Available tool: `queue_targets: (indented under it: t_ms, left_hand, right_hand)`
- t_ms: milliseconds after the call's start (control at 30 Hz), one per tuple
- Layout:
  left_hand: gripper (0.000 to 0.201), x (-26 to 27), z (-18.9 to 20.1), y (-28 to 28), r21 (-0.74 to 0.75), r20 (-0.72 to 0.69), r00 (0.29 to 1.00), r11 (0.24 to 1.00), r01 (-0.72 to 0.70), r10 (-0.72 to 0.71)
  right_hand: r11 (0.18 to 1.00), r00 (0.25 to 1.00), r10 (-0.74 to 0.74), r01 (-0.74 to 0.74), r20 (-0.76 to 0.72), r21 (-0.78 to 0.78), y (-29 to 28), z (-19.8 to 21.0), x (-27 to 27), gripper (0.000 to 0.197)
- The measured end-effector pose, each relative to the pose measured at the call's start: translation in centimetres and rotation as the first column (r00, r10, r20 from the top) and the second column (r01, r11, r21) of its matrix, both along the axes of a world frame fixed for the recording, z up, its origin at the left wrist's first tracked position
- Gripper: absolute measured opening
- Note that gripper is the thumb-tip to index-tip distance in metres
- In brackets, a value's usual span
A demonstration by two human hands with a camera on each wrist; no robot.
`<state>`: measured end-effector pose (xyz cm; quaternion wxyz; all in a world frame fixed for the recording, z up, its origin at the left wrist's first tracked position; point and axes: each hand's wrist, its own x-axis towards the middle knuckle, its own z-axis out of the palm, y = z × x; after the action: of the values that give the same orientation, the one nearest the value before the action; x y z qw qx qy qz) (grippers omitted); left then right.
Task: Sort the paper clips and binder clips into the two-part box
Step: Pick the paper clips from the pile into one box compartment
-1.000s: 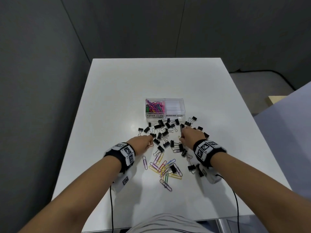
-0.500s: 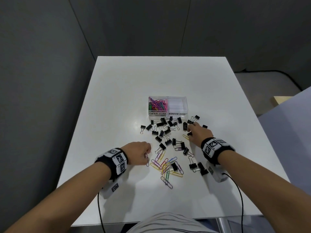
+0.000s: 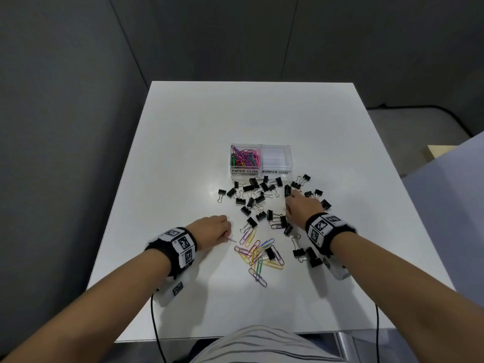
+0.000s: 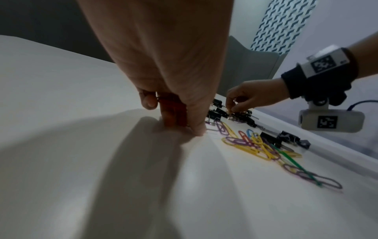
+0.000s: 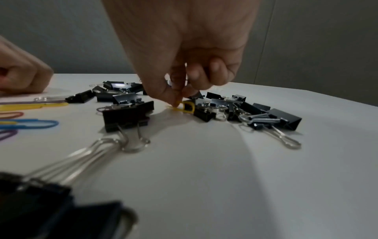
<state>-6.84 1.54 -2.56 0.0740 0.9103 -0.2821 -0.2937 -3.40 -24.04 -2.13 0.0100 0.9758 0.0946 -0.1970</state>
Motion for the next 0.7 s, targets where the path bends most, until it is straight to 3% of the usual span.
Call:
queue_targets:
  t_ms: [167, 233, 300, 400, 533, 600, 700]
  left_hand:
    - [0.028, -0.6, 0.7, -0.7, -0.041, -0.063, 0.992, 0.993, -0.109, 0.107]
    - [0.031, -0.6, 0.8, -0.8, -0.036, -0.077, 0.99, 0.992, -0.123, 0.12]
    - [0.024, -0.7, 0.9, -1.1, -0.054, -0.088, 0.986, 0.988, -0.145, 0.14]
    - [0.005, -1.1, 1.2, -2.0, -0.049, -0.053, 0.99, 0.99, -0.133, 0.131]
    - [0.034, -1.6, 0.7, -3.3, 0.007, -0.004, 0.999, 0.999, -0.051, 0.051]
    - [0.048, -1.9, 0.2, -3.8, 0.002, -0.003, 1.0, 1.0, -0.011, 0.011]
    - [0.053, -2.2, -0.3, -4.2, 0.005, 0.031, 0.998, 0.999, 0.05, -0.05]
  right_hand:
    - [0.986, 0.999, -0.026, 0.02, 0.032, 0.165, -0.2, 1.5, -1.0, 0.01]
    - [0.983, 1.0, 0.026, -0.026, 0.007, 0.179, -0.4, 2.1, -1.6, 0.018]
    - [0.983, 0.996, 0.085, -0.077, -0.042, 0.169, -0.6, 2.5, -2.5, 0.027]
    - [0.978, 0.983, 0.102, -0.071, -0.15, 0.196, -0.4, 2.4, -3.7, 0.02]
    - [0.96, 0.961, 0.161, -0.099, -0.224, 0.263, 0.6, 2.1, -5.5, 0.016]
    - [0.946, 0.945, 0.256, -0.201, -0.204, 0.255, 1.1, 2.1, -6.5, 0.03]
    - [0.912, 0.895, 0.401, -0.37, -0.193, 0.179, 1.6, 1.1, -7.4, 0.043]
